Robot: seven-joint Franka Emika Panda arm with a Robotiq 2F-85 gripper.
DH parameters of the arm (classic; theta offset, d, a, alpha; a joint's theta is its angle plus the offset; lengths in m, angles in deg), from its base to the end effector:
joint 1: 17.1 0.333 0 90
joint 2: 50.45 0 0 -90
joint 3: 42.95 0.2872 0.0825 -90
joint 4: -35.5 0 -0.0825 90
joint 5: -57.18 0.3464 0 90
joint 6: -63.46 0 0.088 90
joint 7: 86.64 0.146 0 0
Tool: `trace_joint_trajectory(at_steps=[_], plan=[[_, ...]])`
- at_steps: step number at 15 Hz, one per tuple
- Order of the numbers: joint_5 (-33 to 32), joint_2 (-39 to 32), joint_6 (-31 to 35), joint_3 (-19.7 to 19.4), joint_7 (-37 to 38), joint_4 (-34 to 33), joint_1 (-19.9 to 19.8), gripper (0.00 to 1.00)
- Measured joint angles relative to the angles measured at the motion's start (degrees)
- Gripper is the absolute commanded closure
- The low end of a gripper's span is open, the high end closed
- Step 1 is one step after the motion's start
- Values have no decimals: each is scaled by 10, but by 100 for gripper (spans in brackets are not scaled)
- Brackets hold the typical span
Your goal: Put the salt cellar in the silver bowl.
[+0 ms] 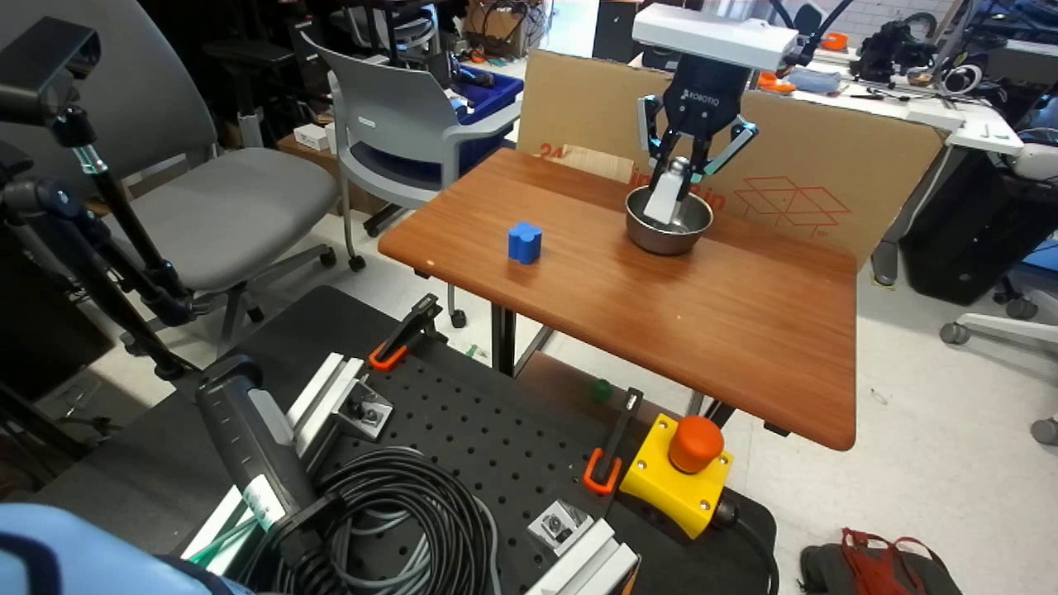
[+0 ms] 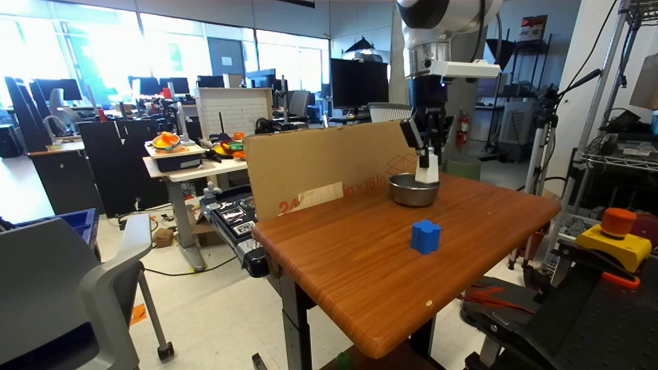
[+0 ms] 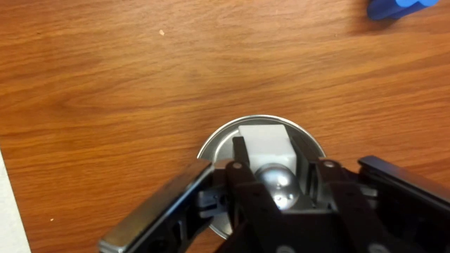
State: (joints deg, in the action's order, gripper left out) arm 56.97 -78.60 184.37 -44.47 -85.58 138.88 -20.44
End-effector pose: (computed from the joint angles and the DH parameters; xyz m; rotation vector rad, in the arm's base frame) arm 0.5798 -0.0492 0.2198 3.1147 -0.1546 -0.2903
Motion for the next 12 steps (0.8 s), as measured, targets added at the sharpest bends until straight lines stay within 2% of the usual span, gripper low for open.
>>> trace_joint_trajectory(at_steps=[10,11,12], plan=[[-34,-58,44,-16,57,-35,20,90],[-39,-64,51,-19,64,-39,23,40],[-43,-71,54,-22,70,-43,25,38]])
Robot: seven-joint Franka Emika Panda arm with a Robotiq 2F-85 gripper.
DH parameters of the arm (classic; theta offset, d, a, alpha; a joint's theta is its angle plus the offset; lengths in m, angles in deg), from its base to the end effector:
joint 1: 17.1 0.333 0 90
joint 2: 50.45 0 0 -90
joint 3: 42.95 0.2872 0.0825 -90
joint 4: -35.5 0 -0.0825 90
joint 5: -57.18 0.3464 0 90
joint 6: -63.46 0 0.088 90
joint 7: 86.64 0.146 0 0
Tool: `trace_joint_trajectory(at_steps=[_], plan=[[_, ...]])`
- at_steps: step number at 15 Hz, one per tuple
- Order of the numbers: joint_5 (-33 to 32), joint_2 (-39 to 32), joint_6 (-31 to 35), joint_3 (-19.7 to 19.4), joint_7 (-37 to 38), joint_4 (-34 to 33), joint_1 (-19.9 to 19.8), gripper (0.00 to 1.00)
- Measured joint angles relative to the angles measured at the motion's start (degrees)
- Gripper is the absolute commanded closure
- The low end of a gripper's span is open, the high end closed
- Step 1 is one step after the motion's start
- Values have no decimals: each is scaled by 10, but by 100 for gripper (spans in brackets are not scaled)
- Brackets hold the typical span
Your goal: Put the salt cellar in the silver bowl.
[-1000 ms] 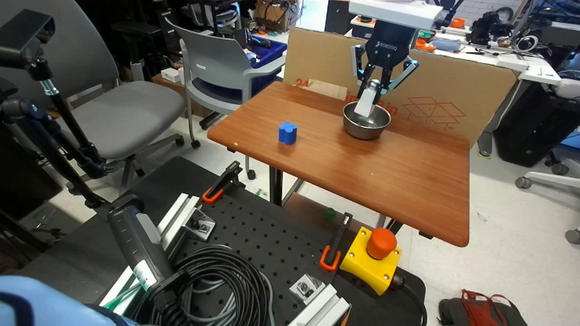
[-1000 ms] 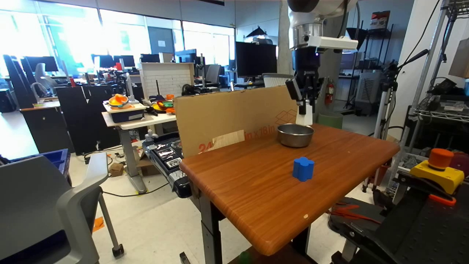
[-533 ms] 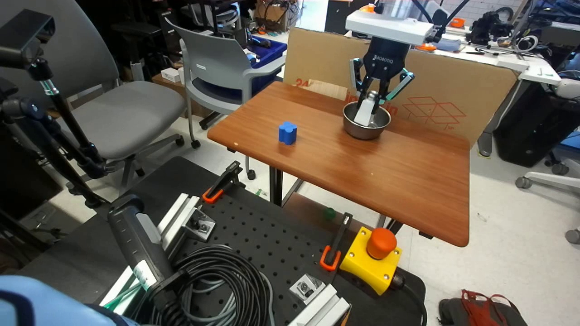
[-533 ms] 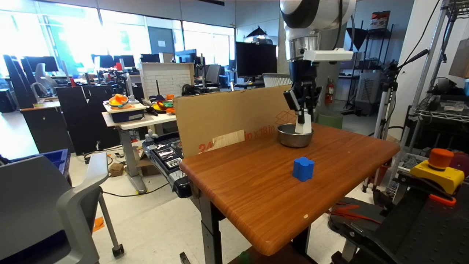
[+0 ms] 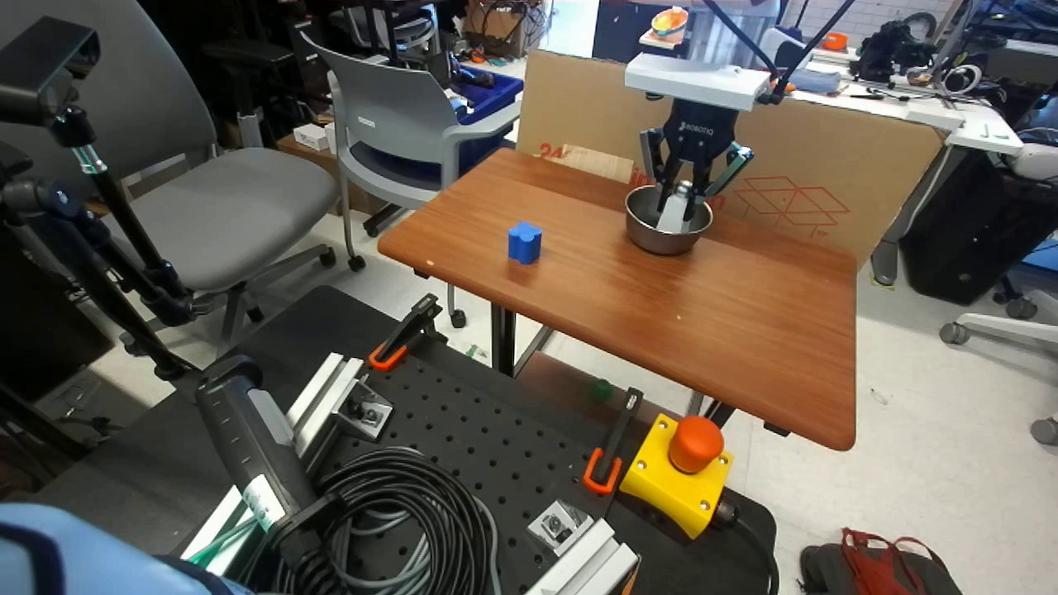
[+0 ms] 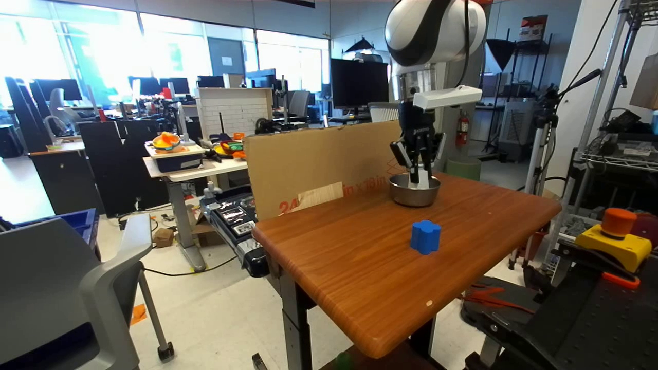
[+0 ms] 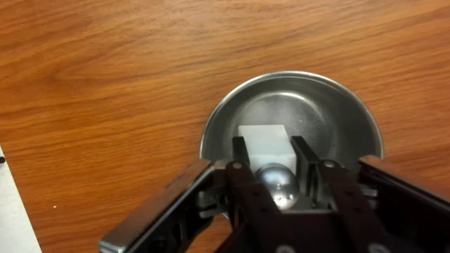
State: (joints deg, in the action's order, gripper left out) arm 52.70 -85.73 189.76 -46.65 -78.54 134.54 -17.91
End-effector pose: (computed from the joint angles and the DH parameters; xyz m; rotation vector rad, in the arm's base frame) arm 0.6037 -0.0513 0.1810 3.0229 -0.2425 -0.2069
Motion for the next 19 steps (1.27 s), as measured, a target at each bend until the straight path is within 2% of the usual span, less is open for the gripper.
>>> trace_joint_trajectory(at_steps=[5,6,10,13,16,19], plan=[[-9,-20,1,-8,12,-13,6,3],[-9,-18,1,-8,11,-12,6,0],[-8,17,1,-2,-12,11,8,0],[-2,92,-1,7,-38,69,7,0],[24,186,-43,9,-49,138,-4,0],[27,223,-51,9,-54,171,-11,0]])
